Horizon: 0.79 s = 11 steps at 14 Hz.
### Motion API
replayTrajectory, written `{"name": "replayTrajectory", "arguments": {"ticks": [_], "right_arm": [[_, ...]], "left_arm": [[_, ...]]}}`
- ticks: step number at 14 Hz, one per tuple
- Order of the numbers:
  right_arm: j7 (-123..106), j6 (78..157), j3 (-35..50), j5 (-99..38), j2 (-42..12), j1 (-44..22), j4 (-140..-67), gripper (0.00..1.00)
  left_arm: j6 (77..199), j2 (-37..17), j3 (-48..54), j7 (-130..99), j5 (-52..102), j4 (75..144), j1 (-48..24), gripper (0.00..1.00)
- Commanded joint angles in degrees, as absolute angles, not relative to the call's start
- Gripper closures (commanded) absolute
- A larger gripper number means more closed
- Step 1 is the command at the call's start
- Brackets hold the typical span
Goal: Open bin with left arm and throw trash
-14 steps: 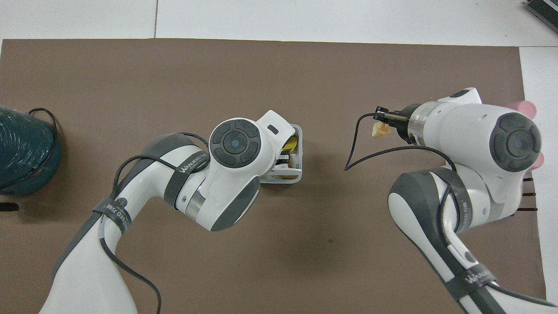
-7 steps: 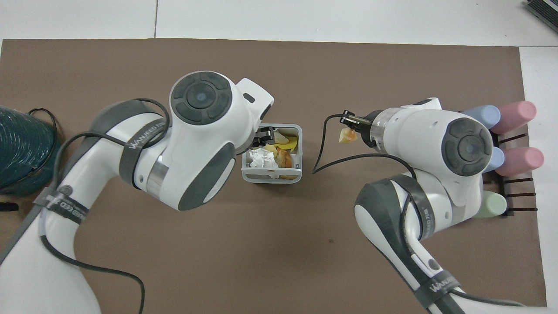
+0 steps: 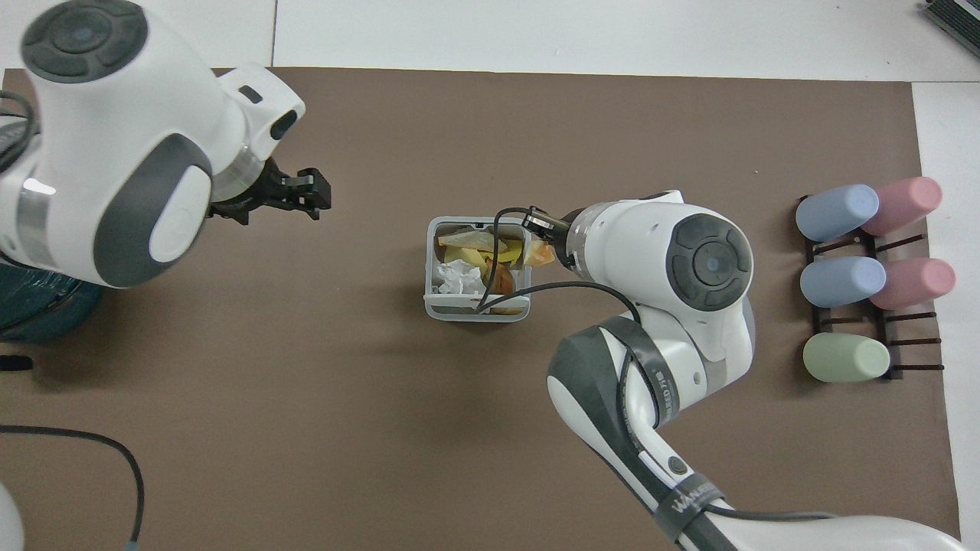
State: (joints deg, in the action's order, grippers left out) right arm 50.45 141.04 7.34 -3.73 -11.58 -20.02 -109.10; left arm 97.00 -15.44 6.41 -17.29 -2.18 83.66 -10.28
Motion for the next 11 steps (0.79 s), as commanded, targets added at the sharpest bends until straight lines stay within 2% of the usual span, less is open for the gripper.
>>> {"name": "replayTrajectory", "arguments": {"ticks": [1,3,4,5,7,11], "right_arm": [[55.6,141.9,7.5,-4.4,-15.7,-22.5,-105.5,1.00],[56.9,144.7,7.5,-4.4,-16.9,-23.0,-105.8,1.00],[57.0,144.6,7.5,-4.5,-16.9,-23.0,-105.9,0.58],[57.2,144.2,7.5,-4.5,-16.8,-23.0,-106.1,0.01],[56.5,143.8,7.5,-4.3,-16.6,-22.9,-106.1,0.00],[48.6,140.4,7.2,-3.7,-14.5,-21.7,-106.1,0.00]], "left_arm": [[94.1,-14.5,6.7,-9.8,-3.3,83.1,-5.0,0.10],[93.3,-12.4,6.9,-6.3,-3.3,83.1,-2.1,0.10],[93.2,-11.1,6.9,-6.0,-2.9,83.3,-1.9,0.09],[92.9,-10.0,6.9,-6.0,-2.8,83.6,-1.9,0.08],[92.4,-9.5,7.1,-6.1,-2.6,83.7,-2.0,0.00],[95.0,-8.4,7.1,-6.1,-2.6,86.5,-2.3,0.00]]}}
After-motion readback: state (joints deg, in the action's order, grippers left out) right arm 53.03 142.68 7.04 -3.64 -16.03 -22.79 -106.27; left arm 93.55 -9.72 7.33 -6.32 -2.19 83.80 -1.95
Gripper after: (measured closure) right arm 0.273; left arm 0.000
